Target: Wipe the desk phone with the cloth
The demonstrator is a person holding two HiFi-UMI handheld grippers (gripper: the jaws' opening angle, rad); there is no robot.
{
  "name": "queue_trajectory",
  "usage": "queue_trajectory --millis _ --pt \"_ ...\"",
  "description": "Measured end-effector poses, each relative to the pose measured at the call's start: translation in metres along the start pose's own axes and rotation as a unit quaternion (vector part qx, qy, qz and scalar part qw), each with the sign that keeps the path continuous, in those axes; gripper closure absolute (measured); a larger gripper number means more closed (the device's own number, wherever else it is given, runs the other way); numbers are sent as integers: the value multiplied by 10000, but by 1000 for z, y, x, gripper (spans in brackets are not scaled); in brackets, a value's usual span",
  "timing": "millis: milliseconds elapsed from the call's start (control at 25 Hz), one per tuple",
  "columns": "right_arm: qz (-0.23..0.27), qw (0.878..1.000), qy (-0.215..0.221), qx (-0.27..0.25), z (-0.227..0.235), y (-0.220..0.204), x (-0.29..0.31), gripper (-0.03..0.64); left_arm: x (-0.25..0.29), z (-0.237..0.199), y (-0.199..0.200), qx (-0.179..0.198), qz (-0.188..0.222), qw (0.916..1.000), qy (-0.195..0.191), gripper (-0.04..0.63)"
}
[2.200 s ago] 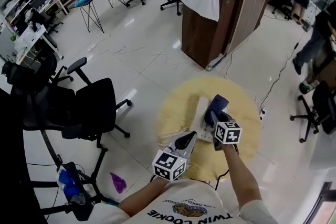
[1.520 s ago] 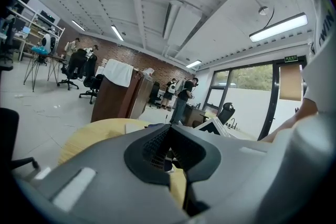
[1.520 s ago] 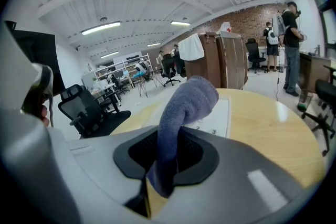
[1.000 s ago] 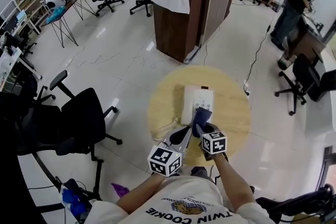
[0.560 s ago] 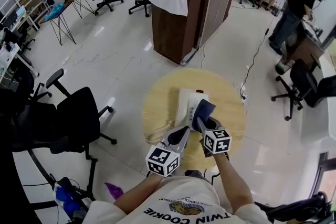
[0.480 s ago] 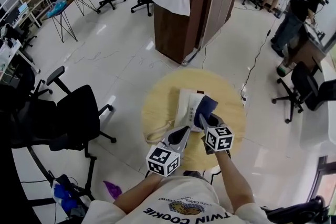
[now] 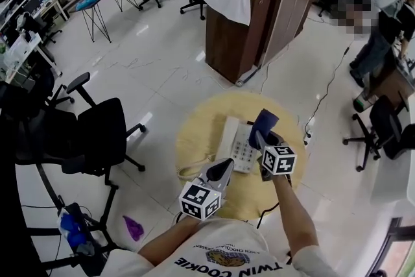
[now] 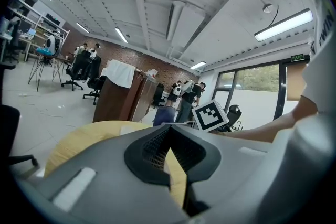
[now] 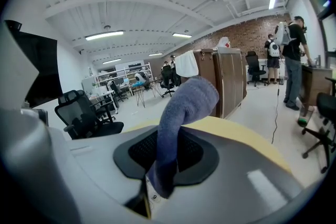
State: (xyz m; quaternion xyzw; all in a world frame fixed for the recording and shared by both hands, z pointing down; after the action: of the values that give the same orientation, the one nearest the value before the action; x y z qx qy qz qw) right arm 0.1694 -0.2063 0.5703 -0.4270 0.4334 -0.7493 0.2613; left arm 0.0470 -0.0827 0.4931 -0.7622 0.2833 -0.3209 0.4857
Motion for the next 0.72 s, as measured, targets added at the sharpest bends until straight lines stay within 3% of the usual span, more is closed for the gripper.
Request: queue_trajectory --millis 440,720 --pt "-455 9973 176 545 19 -20 34 549 1 -4 2 91 -13 9995 303 603" --pt "-484 9961 183 717 14 -33 31 549 -3 -7 3 145 -16 9996 261 603"
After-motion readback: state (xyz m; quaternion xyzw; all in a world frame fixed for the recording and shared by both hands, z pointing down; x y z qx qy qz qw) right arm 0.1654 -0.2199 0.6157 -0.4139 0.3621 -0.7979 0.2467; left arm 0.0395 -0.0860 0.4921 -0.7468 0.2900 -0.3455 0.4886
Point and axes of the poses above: the fingertips, and each gripper's own axes: x forward along the fingers, z to its right, y out of its top, the point moved 1 cm from there along -x, backward along the fingers, and after that the axes turned 5 degrees about y, right-handed, at the moved point
